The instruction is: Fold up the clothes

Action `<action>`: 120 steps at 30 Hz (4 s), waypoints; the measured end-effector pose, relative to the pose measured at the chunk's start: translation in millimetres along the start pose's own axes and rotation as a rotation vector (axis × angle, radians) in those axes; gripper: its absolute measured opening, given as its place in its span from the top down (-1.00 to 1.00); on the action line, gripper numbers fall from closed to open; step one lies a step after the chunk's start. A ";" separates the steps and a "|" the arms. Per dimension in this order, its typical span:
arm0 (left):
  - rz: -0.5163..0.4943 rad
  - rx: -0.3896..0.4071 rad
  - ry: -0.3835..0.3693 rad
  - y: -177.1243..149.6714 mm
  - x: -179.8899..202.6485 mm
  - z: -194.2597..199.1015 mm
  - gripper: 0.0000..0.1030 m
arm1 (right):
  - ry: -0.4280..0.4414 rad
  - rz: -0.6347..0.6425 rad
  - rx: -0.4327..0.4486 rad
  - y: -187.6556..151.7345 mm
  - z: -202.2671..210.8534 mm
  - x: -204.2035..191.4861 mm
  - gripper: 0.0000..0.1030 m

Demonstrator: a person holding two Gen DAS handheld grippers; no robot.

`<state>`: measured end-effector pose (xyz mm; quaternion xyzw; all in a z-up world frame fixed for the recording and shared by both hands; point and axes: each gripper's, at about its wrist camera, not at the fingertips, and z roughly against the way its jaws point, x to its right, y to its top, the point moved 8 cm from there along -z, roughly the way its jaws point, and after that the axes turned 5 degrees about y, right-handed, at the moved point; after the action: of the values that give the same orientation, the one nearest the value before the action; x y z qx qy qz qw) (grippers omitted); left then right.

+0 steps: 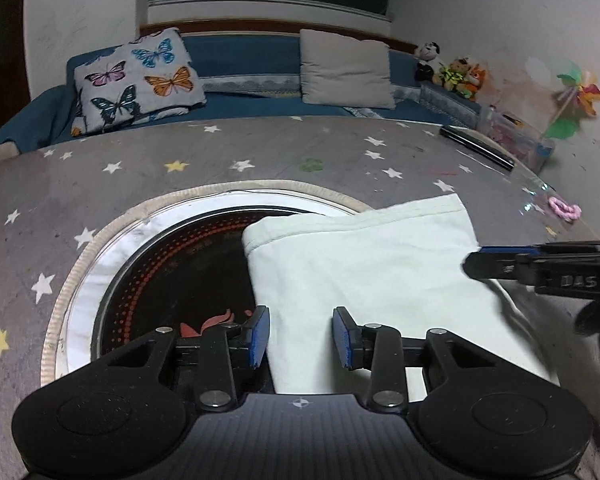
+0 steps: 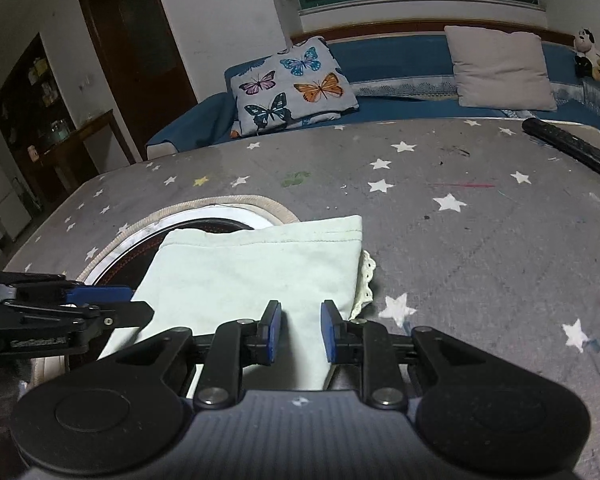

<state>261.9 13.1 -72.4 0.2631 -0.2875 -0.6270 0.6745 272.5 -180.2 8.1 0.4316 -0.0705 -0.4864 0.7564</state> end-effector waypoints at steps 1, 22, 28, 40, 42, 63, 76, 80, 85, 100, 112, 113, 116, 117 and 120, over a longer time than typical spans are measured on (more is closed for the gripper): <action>0.008 0.001 0.001 -0.1 -1.6 0.9 0.24 | -0.001 -0.009 0.013 1.2 4.4 0.3 0.56; 0.128 -0.061 -0.048 -9.0 -3.2 0.4 0.23 | 0.089 -0.258 0.016 -11.1 -8.8 12.7 0.16; 0.130 -0.063 -0.043 -7.1 -0.8 2.1 0.76 | 0.105 -0.308 0.022 -12.8 -9.7 13.2 0.66; 0.056 0.008 -0.100 26.4 49.8 21.9 0.88 | 0.102 -0.330 0.110 -4.4 33.9 23.3 0.77; 0.034 0.015 -0.114 32.5 64.6 21.6 0.88 | 0.087 -0.329 0.130 -1.0 45.6 30.3 0.77; -0.089 0.002 -0.223 73.5 200.6 -24.3 0.89 | -0.150 -0.326 0.213 26.5 118.7 142.9 0.78; -0.138 -0.023 -0.195 65.4 211.9 -35.9 0.85 | -0.254 -0.350 0.175 4.4 118.1 184.2 0.65; -0.160 -0.025 -0.182 60.4 212.7 -33.0 0.23 | -0.302 -0.322 0.191 5.3 127.4 186.0 0.61; -0.199 -0.002 -0.188 57.5 216.4 -22.9 -0.18 | -0.316 -0.307 0.221 6.6 135.2 181.8 0.51; -0.222 0.085 -0.262 56.7 217.9 -5.4 -1.00 | -0.352 -0.223 0.137 14.3 82.9 190.5 0.47; -0.222 0.031 -0.257 47.0 220.8 -19.5 -1.00 | -0.371 -0.161 0.134 24.8 67.7 186.7 0.31; -0.223 0.027 -0.258 46.2 220.6 -19.8 -1.00 | -0.373 -0.162 0.125 25.7 62.6 188.6 0.31; -0.226 0.016 -0.261 43.9 220.0 -20.7 -1.00 | -0.385 -0.163 0.095 23.8 48.5 195.5 0.29; -0.227 0.015 -0.259 43.6 219.9 -20.6 -1.00 | -0.386 -0.157 0.094 23.9 46.9 195.3 0.27; -0.223 0.012 -0.253 43.0 218.2 -20.1 -1.00 | -0.383 -0.142 0.095 25.8 50.7 189.9 0.25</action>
<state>316.8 -201.4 -43.0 0.2165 -0.3429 -0.7243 0.5576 361.4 -357.1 -1.5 0.3703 -0.2051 -0.6077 0.6719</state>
